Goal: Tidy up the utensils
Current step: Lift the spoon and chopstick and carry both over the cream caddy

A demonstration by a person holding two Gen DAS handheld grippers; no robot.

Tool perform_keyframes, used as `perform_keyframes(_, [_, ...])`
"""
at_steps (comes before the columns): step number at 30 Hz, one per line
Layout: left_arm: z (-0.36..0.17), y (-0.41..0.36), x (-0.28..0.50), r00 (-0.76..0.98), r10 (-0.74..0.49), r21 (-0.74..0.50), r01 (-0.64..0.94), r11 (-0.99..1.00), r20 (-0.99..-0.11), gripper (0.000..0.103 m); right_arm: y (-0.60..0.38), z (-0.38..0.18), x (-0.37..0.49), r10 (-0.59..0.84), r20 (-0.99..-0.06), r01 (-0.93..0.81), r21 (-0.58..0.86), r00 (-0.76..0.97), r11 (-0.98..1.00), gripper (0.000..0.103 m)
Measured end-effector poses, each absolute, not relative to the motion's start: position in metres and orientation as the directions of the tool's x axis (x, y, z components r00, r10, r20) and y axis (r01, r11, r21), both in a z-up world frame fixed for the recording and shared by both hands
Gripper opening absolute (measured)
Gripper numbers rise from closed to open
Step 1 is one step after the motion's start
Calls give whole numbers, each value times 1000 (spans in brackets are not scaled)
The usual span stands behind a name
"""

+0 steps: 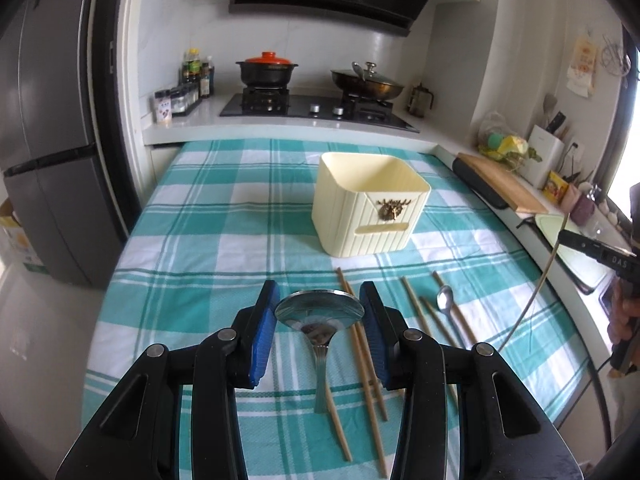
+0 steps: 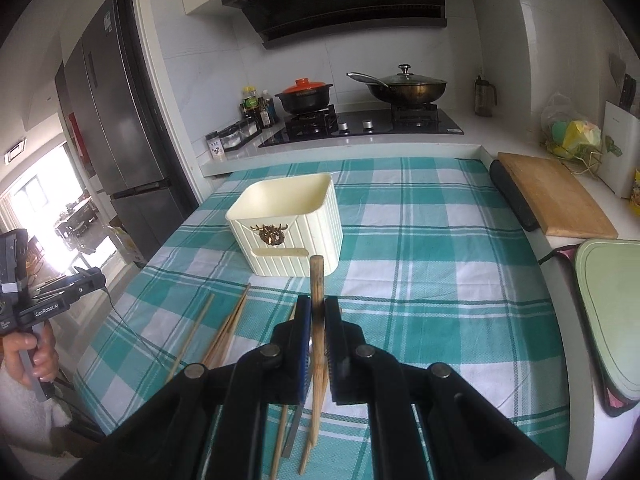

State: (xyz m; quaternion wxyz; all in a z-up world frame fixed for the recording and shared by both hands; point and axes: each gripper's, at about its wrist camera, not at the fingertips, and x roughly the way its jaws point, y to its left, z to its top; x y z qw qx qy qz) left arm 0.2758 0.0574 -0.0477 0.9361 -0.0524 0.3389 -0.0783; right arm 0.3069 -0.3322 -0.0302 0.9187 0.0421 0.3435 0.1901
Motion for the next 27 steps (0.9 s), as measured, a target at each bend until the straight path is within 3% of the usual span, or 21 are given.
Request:
perform_keyframes(13, [5,62,311,774,-229,-177,153,972,-590,41,-321,25,342,386,-534,-326,208,752,922,7])
perform_keyframes(27, [101,57,431,860,-245,-248,143,958,-448,41,-259,110,440,389,-349,-368,128,853,921,7])
